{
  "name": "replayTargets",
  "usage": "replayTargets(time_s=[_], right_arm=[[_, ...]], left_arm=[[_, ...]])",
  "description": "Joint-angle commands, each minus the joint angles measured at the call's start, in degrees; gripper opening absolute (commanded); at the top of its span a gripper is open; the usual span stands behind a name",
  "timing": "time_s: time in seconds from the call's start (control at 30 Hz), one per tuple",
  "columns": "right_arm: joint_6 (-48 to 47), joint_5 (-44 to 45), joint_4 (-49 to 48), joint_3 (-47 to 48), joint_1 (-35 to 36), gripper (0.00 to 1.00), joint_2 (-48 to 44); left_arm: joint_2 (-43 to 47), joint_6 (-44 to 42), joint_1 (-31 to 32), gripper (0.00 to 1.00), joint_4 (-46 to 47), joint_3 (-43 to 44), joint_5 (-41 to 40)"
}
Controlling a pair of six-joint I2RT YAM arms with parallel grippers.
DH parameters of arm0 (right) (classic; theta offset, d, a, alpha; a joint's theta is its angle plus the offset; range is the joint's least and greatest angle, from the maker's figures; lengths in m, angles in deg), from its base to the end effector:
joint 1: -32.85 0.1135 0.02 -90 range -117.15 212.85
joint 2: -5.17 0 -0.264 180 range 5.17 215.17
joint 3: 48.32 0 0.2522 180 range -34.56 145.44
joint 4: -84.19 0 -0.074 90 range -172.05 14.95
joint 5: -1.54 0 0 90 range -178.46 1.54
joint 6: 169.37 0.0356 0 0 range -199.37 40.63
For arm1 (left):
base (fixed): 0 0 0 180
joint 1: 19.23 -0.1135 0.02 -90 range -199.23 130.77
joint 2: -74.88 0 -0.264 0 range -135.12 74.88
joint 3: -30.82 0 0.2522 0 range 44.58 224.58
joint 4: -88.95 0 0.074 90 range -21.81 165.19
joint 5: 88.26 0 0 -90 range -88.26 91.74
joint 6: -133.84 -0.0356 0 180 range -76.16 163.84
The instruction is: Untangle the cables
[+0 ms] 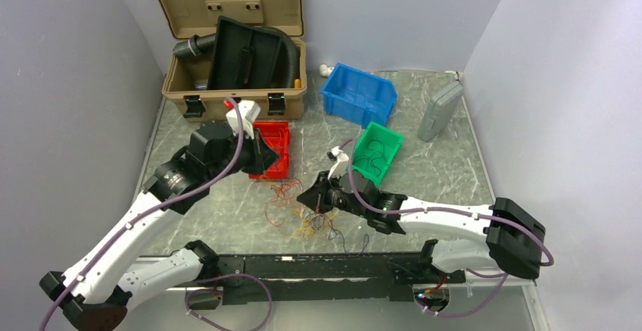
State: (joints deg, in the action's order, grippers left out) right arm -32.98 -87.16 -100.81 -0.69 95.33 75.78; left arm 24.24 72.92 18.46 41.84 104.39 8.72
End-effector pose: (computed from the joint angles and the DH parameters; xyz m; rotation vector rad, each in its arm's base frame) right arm 0.1249 0.2380 0.2302 -0.2762 2.0776 1.2253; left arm 0.1434 -0.1163 0.3711 0.2398 2.0837 -0.8531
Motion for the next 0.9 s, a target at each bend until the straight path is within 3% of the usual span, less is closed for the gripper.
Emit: replayTargets(time_s=[0.0, 0.17, 0.27, 0.43, 0.6, 0.67, 0.7, 0.8, 0.87], right_arm=[[9.11, 12.76, 11.51, -3.10, 0.02, 0.00, -4.03], [21.23, 21.62, 28.43, -9.37, 0.01, 0.00, -12.16], [28.38, 27.18, 40.56, -11.54, 0.03, 0.00, -18.17], [29.99, 32.26, 47.90, -13.25, 0.02, 0.00, -27.11], [25.40, 35.27, 50.87, -10.35, 0.03, 0.00, -26.94], [15.66, 32.61, 46.13, -8.19, 0.10, 0.20, -25.27], [11.02, 31.06, 43.47, -7.38, 0.09, 0.39, -24.51], [-3.00, 23.92, 32.72, -5.95, 0.10, 0.64, -23.42], [-10.18, 20.32, 27.54, -4.93, 0.17, 0.76, -23.54]], left_arm=[[-0.84, -3.94, -1.23, 0.00, -5.23, 12.50, -16.54], [-2.70, -4.97, -2.44, 0.00, -11.41, 23.81, -30.66], [-1.54, -4.42, -2.45, 0.00, -11.49, 25.66, -34.99], [2.26, -5.64, -2.49, 0.00, -6.13, 22.36, -31.64], [1.16, -5.40, -2.52, 0.00, -8.64, 24.32, -32.70], [1.51, -6.22, -2.48, 0.00, -6.46, 23.47, -27.77], [1.64, -6.62, -2.50, 0.00, -4.69, 22.70, -24.75], [1.76, -7.94, -2.48, 0.00, -0.43, 20.96, -14.91], [1.03, -8.45, -2.53, 0.00, 0.55, 21.04, -10.43]])
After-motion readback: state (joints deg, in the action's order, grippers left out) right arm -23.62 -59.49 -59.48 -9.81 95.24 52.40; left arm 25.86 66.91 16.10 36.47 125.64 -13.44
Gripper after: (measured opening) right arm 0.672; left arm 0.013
